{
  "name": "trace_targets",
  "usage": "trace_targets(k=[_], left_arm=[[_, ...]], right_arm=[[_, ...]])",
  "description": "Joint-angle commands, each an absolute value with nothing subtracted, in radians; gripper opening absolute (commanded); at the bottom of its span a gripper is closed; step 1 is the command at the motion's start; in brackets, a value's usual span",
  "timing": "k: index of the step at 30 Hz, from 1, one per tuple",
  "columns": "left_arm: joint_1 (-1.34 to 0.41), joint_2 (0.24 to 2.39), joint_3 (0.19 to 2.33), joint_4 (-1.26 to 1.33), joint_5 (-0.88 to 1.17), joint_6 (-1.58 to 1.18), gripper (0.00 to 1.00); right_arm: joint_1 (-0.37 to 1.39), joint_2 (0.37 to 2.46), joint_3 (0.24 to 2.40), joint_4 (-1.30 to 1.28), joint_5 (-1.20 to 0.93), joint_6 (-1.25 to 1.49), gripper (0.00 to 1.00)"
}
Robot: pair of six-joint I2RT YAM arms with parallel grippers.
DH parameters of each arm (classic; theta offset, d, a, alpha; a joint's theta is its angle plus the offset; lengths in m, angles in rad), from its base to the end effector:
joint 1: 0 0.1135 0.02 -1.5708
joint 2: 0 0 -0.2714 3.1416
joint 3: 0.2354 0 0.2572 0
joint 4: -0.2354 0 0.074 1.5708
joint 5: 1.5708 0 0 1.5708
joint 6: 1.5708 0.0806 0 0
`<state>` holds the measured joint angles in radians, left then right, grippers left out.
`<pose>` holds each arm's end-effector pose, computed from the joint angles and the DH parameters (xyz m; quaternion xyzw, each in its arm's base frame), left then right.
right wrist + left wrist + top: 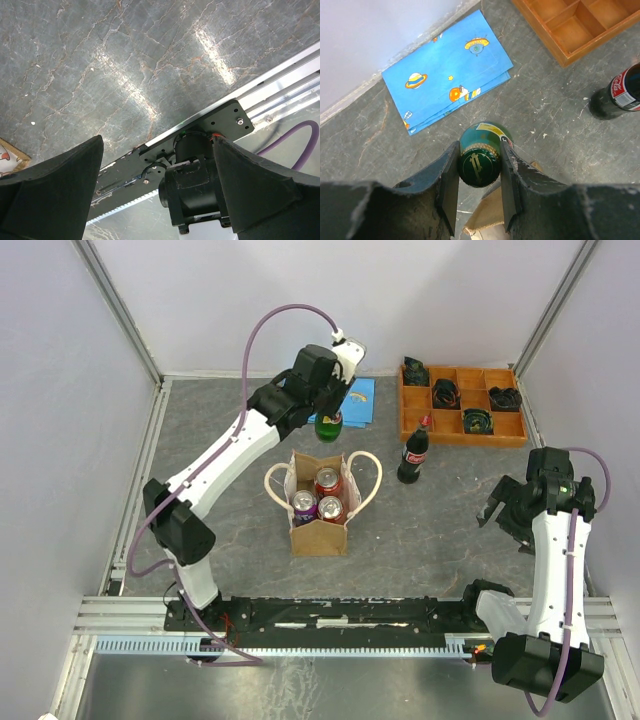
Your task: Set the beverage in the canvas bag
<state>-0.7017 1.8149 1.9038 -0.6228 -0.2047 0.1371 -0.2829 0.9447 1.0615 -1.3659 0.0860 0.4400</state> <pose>0.3627 -0.2851 0.3810 0.3056 0.8098 -0.0521 0.4981 0.1432 -0.0488 0.2758 0.3552 0.9200 -0.0297 0.1628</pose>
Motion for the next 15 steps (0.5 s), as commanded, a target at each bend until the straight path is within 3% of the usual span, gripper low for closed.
trace_targets(k=[1,15], left_arm=[[-0.698,1.669,1.913,-0.491,-0.227,0.104,0.03],[-0.697,1.524,1.85,-0.499,-0.167,0.073,0.03]], right_arm=[[-0.286,0.944,1.059,-1.35,0.081,0.433,0.99],[-0.285,0.943,1.039,-1.35,0.071,0.437,0.99]])
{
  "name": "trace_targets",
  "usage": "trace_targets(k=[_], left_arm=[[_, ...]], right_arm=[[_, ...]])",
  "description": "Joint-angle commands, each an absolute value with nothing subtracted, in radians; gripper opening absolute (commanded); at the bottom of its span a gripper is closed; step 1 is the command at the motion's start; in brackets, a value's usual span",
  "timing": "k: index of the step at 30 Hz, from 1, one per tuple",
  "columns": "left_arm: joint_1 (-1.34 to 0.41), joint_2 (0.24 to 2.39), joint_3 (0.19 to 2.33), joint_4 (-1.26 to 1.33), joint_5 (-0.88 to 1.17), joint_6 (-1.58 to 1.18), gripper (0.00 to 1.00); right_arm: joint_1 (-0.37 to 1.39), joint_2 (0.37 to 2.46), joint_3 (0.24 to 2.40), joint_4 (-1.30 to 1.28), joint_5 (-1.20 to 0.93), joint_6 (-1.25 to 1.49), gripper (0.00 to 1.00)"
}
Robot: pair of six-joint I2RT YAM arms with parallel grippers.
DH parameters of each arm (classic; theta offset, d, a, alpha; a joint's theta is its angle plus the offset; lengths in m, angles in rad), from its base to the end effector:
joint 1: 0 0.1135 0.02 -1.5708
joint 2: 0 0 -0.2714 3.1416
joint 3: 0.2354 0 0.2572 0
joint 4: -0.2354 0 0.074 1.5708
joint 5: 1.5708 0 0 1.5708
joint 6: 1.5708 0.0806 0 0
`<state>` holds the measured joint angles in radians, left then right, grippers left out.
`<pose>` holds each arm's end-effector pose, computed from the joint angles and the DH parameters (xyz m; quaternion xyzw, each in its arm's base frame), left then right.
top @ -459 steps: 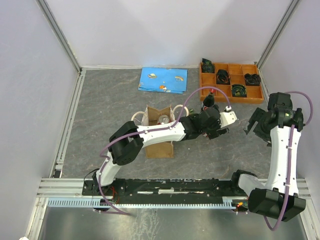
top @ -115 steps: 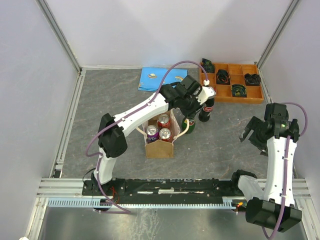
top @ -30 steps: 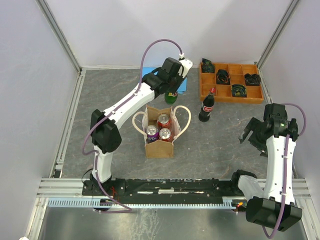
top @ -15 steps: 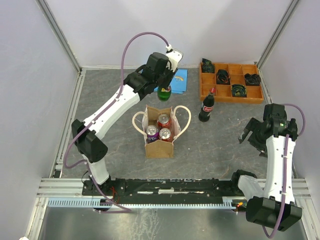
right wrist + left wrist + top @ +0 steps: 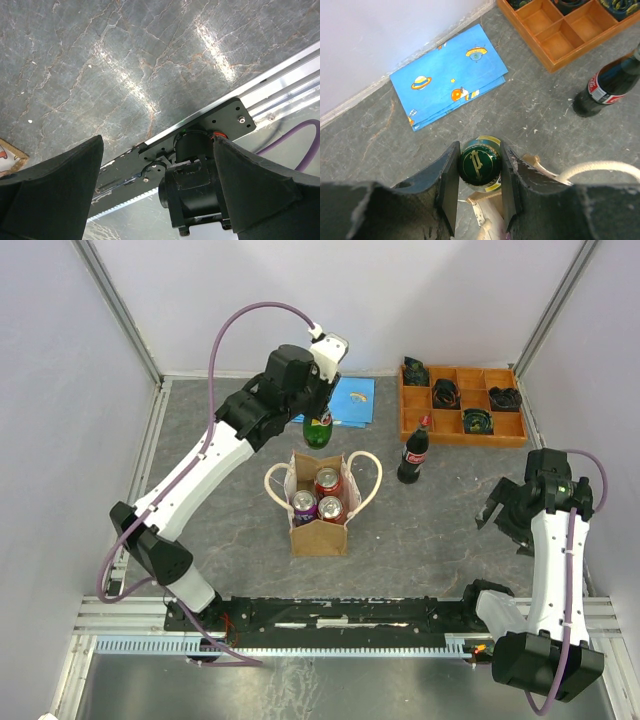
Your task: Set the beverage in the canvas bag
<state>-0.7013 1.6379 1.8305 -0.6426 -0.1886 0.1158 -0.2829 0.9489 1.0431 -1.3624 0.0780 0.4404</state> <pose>0.3231 -0.2531 0.4244 0.2891 0.7938 -0.0763 0.5297 0.1435 -0.0482 0.2700 0.3550 0.9218 -0.0266 0.1532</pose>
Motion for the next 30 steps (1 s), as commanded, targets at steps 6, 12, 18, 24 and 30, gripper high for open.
trace_targets(k=[6,12,18,24,30], left_arm=[[-0.696,1.464,1.806,-0.516,-0.131,0.042,0.03],[-0.698,1.418,1.772,-0.545,-0.093,0.038,0.03],[-0.698,1.368,1.735,-0.567,-0.063,0.039,0.03],[-0.697,1.311,1.689,-0.575,-0.016,0.031,0.03],[-0.698,1.281,1.66,-0.588,0.018,0.019,0.03]], right_arm=[[-0.286,0.939,1.028,-1.347,0.069,0.441,0.99],[-0.285,0.942,1.019,-1.338,0.059,0.443,0.99],[-0.286,0.948,1.017,-1.335,0.06,0.445,0.99],[-0.286,0.948,1.017,-1.336,0.062,0.445,0.99],[-0.286,0.943,1.016,-1.336,0.063,0.447,0.99]])
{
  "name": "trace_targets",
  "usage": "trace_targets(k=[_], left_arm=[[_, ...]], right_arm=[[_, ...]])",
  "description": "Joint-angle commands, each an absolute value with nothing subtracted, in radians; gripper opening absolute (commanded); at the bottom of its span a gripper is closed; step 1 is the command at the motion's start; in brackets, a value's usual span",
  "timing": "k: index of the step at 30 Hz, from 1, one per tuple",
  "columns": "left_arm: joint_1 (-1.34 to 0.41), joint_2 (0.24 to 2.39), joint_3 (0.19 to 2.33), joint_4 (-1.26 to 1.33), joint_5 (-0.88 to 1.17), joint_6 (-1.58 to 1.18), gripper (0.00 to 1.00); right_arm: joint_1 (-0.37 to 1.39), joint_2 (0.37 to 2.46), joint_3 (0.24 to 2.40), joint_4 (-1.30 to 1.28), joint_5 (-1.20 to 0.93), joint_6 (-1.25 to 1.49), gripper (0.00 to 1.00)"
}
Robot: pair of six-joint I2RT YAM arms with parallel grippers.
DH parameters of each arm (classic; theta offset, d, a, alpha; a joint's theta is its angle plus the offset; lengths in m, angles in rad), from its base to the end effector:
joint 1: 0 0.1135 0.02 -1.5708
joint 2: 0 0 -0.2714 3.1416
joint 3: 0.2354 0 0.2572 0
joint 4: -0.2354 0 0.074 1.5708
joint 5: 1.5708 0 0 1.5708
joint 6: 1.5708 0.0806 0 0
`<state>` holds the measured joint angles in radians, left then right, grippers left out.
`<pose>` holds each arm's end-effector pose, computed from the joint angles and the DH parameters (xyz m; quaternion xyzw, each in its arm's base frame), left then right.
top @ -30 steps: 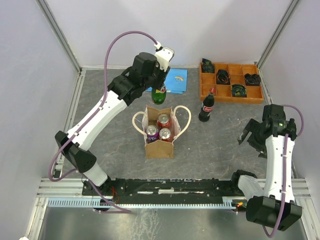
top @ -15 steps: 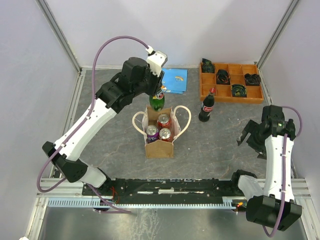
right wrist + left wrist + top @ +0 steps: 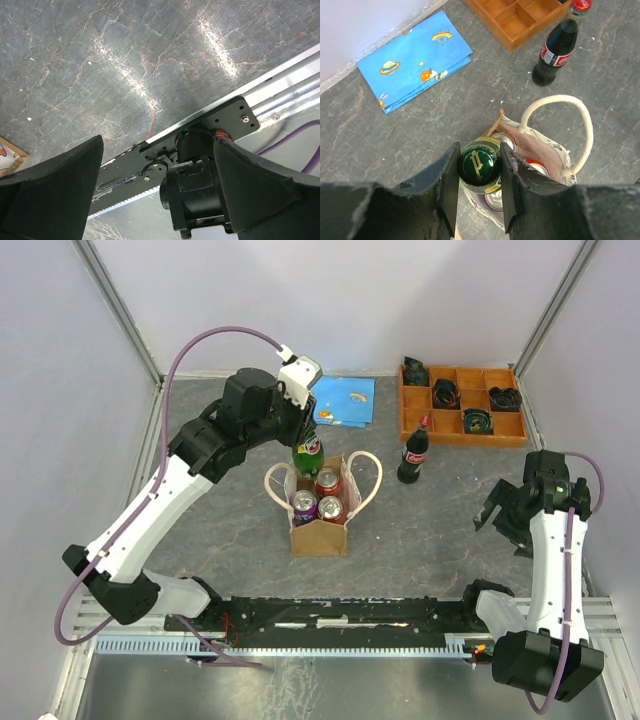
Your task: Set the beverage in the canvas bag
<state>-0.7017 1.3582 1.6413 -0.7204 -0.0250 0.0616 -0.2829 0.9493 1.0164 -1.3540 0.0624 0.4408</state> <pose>0.2504 -0.2090 0.4408 0.3080 0.7854 -0.1589 0.5129 0.1434 -0.0469 0.2625 0.3544 0.9238 -0.0196 0.1434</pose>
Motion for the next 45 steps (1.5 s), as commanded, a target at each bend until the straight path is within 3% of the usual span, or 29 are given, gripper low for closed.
trace_targets(k=[1,21,45], left_arm=[[-0.697,1.276,1.652,-0.59,0.026,0.018,0.03],[-0.697,1.23,1.431,-0.46,-0.017,0.043,0.03],[-0.625,1.254,1.45,-0.44,-0.014,0.105,0.03]], right_arm=[[-0.285,0.943,1.015,-1.335,0.064,0.447,0.99],[-0.286,0.948,1.021,-1.341,0.069,0.445,0.99],[-0.285,0.944,1.018,-1.344,0.064,0.447,0.99]])
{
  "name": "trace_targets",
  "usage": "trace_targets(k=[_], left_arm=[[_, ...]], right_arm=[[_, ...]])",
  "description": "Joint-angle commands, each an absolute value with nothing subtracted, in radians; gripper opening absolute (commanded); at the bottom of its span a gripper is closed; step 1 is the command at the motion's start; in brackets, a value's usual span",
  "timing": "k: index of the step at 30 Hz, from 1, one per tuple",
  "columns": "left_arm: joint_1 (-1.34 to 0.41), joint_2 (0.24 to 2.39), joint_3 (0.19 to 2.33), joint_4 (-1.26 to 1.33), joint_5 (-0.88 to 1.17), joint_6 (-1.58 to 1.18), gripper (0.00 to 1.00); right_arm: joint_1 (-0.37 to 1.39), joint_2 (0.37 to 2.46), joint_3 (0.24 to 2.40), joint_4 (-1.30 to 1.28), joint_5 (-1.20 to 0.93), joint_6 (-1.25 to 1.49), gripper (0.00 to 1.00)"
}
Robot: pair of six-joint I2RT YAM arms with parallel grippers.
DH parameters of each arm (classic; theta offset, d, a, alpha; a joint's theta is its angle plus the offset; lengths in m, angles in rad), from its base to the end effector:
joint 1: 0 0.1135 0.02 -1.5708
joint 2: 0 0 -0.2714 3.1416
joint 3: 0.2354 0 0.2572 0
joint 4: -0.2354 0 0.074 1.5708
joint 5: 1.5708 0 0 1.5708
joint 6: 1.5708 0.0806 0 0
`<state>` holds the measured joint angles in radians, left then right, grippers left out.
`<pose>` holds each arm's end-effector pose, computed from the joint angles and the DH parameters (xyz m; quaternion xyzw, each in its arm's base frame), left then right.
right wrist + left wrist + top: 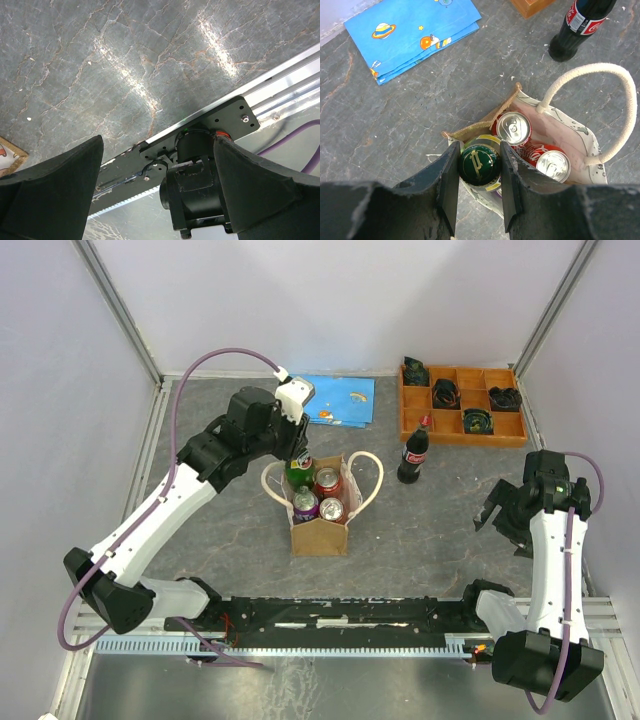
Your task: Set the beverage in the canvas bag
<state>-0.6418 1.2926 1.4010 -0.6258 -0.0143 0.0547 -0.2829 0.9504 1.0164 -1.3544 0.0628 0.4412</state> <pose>0.2586 -0.1918 0.3847 0.2916 0.8138 -0.1395 0.4830 0.1435 -0.0470 0.2624 0.3546 0.9238 -0.0199 0.1427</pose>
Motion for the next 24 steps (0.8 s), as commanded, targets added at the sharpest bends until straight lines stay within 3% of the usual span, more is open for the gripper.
trace_targets(k=[1,24], left_arm=[[-0.624,1.259,1.451,-0.432,-0.013,0.106,0.03],[-0.598,1.248,1.366,-0.434,0.001,0.128,0.03]], right_arm=[[-0.286,0.945,1.019,-1.345,0.066,0.447,0.99],[-0.286,0.943,1.025,-1.352,0.071,0.445,0.99]])
